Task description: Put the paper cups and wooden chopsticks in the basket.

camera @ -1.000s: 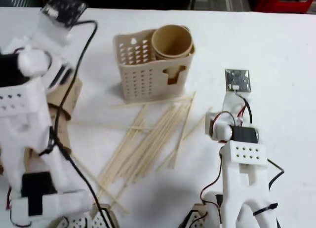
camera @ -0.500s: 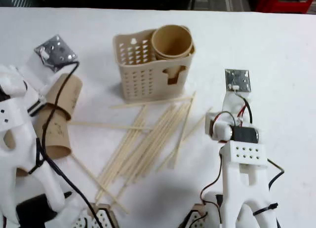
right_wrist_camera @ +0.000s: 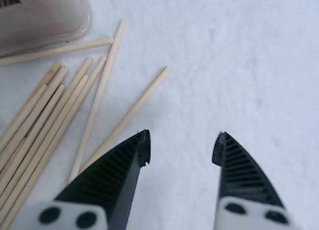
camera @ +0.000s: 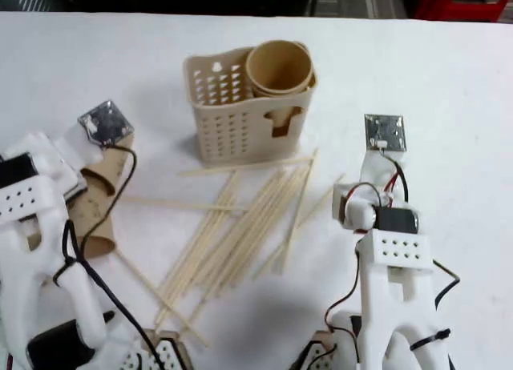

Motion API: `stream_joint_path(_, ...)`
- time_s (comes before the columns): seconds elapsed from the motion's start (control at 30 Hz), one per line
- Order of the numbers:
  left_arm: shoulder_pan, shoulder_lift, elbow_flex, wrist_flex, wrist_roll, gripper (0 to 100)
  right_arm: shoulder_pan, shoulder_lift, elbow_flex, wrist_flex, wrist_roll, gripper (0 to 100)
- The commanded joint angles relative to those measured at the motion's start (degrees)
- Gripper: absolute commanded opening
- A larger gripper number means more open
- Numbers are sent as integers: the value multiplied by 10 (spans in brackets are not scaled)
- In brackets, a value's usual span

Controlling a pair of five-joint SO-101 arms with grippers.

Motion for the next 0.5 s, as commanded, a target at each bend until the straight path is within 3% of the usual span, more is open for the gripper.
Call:
stream_joint_path(0.0,-1,-22,25,-74,-4,226,2,-15,-5,-7,-1,212)
stream_joint_path(0.13,7,-22,70,-136,-2,225,2,-15,-5,-7,-1,212)
stream_joint_path(0.3,39,-23,123,-228,76,224,2,-15,-5,-7,-1,212)
stream_joint_path(0.47,70,-28,143,-291,150,104,2,-15,-5,-7,-1,212)
